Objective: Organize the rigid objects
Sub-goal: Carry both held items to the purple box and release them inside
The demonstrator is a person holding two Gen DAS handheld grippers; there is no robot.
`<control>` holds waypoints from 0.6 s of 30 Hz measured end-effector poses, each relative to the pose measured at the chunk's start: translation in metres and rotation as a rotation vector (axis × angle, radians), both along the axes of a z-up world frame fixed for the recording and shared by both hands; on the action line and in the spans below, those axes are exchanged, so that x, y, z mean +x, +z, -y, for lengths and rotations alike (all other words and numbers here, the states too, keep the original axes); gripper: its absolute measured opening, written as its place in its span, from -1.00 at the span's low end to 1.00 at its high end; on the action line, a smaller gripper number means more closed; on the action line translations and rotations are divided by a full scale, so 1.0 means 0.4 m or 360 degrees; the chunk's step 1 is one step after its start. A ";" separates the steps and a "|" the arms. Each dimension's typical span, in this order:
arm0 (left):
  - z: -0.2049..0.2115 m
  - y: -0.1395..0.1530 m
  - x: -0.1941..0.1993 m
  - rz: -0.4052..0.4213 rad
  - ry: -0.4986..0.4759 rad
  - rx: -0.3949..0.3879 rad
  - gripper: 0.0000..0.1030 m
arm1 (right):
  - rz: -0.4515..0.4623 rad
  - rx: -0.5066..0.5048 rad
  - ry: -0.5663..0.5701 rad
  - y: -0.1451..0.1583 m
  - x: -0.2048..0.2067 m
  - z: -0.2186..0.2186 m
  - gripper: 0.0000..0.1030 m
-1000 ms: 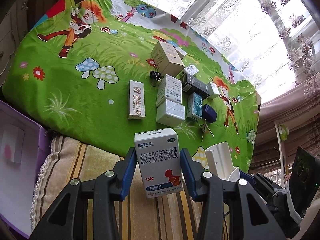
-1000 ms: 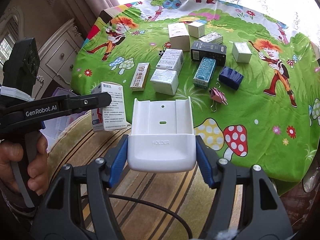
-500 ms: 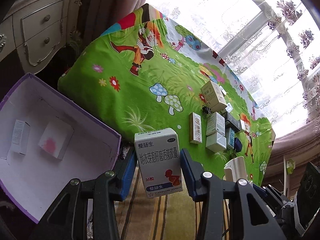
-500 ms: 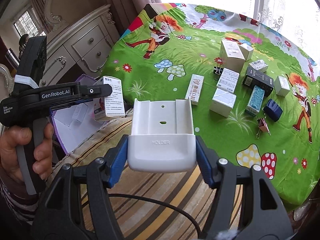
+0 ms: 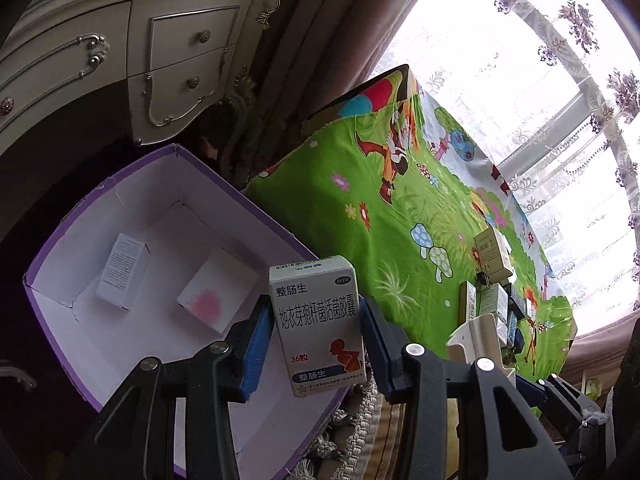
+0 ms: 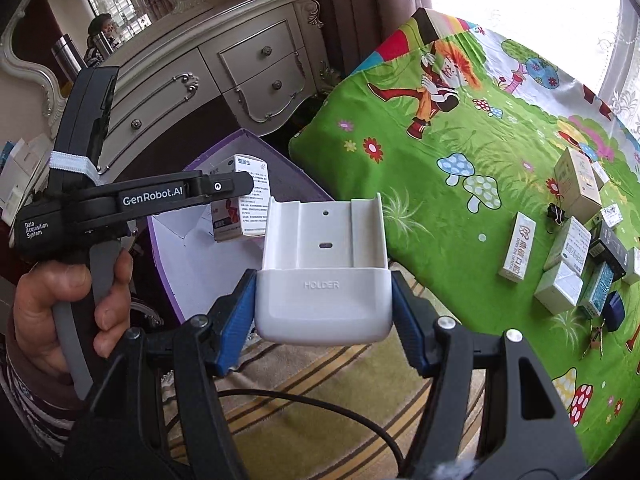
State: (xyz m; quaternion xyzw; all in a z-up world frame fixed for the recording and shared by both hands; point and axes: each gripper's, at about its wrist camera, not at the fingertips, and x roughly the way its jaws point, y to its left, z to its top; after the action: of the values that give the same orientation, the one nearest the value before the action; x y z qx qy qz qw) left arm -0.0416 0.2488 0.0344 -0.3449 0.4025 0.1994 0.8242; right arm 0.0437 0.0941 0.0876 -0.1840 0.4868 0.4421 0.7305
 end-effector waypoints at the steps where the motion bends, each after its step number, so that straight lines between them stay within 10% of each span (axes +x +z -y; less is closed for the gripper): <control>1: -0.008 -0.002 -0.006 0.0001 0.0011 -0.0004 -0.12 | -0.0005 -0.0008 0.0022 -0.005 -0.006 -0.019 0.31; 12: -0.070 -0.033 -0.045 -0.0023 0.0133 -0.0038 -0.09 | -0.0029 -0.0072 0.0168 -0.063 -0.046 -0.135 0.41; 18: -0.056 -0.017 -0.043 0.0009 0.0166 0.0117 0.39 | 0.0005 -0.0069 0.0127 -0.059 -0.030 -0.113 0.56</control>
State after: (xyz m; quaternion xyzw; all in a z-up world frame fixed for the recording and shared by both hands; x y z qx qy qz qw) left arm -0.0590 0.2712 0.0274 -0.3355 0.3739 0.2558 0.8259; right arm 0.0317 0.1394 0.0641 -0.2198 0.4875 0.4599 0.7089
